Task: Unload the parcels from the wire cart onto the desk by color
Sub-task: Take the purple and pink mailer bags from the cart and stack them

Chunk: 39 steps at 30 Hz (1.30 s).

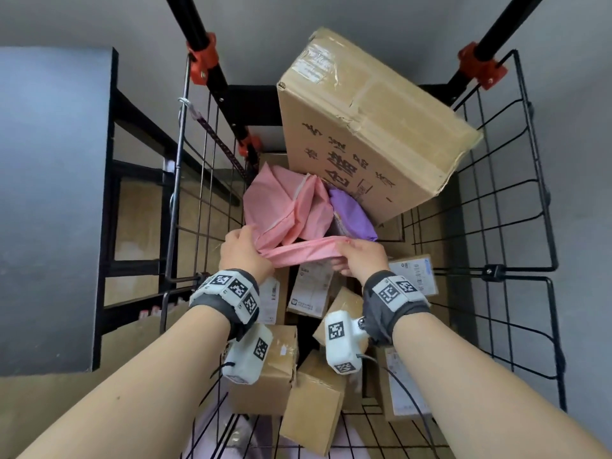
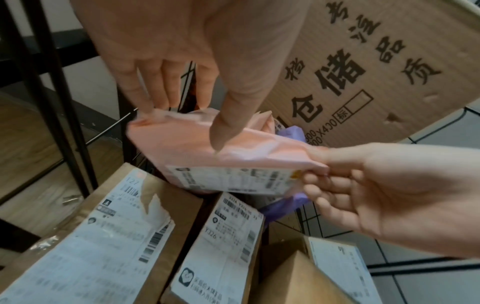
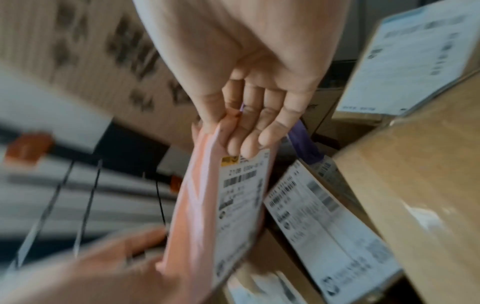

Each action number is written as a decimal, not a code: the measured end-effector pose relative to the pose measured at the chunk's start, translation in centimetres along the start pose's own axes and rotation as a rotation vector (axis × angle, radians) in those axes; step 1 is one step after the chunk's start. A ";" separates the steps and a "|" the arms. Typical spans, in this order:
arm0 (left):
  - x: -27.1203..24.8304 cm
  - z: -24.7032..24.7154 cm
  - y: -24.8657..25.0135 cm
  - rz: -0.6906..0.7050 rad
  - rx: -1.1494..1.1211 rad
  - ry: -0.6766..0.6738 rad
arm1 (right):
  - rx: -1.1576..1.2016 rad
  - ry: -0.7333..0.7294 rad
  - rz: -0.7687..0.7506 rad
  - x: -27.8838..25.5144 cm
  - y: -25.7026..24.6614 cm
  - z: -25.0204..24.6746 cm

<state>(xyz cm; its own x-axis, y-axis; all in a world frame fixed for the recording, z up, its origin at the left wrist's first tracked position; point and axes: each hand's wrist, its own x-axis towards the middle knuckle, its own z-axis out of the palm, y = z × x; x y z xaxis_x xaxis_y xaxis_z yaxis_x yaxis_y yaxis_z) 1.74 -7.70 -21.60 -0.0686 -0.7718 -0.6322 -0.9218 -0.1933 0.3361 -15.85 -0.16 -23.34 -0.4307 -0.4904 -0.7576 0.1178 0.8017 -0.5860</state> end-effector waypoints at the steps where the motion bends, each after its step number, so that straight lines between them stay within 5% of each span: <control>1: -0.1 -0.3 0.4 0.008 0.001 0.009 | 0.082 0.027 0.080 -0.3 -0.6 -1.0; 9: -2.0 -2.1 3.0 0.078 -0.148 -0.123 | 0.631 0.075 0.423 -4.6 -3.0 -6.3; 17: -3.3 -3.4 3.6 0.213 -0.168 -0.212 | 0.431 0.135 0.385 -6.5 -4.1 -6.3; 20: -3.2 -3.4 3.5 0.197 -0.119 -0.250 | 0.200 0.122 0.298 -6.5 -4.0 -6.3; 27: -2.7 -2.7 1.7 0.154 -0.019 -0.221 | -0.399 0.017 -0.171 -6.7 -4.0 -4.6; 32: -2.1 -2.3 2.5 0.302 0.194 -0.348 | -0.250 -0.206 -0.167 -4.3 -5.0 -1.0; 36: -1.0 -2.8 1.3 0.107 0.193 -0.102 | 0.007 -0.105 -0.070 -1.3 -5.2 1.0; 39: 0.2 -3.4 0.3 -0.069 -0.080 0.079 | -0.056 -0.118 0.025 1.5 -5.0 2.2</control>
<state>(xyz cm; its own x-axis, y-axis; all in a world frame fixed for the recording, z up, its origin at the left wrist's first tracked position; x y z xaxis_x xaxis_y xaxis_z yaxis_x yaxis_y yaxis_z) 2.74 -10.01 -19.25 0.0271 -0.7994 -0.6002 -0.8897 -0.2930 0.3500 -15.13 -5.64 -22.13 -0.3193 -0.5044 -0.8023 0.0753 0.8304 -0.5521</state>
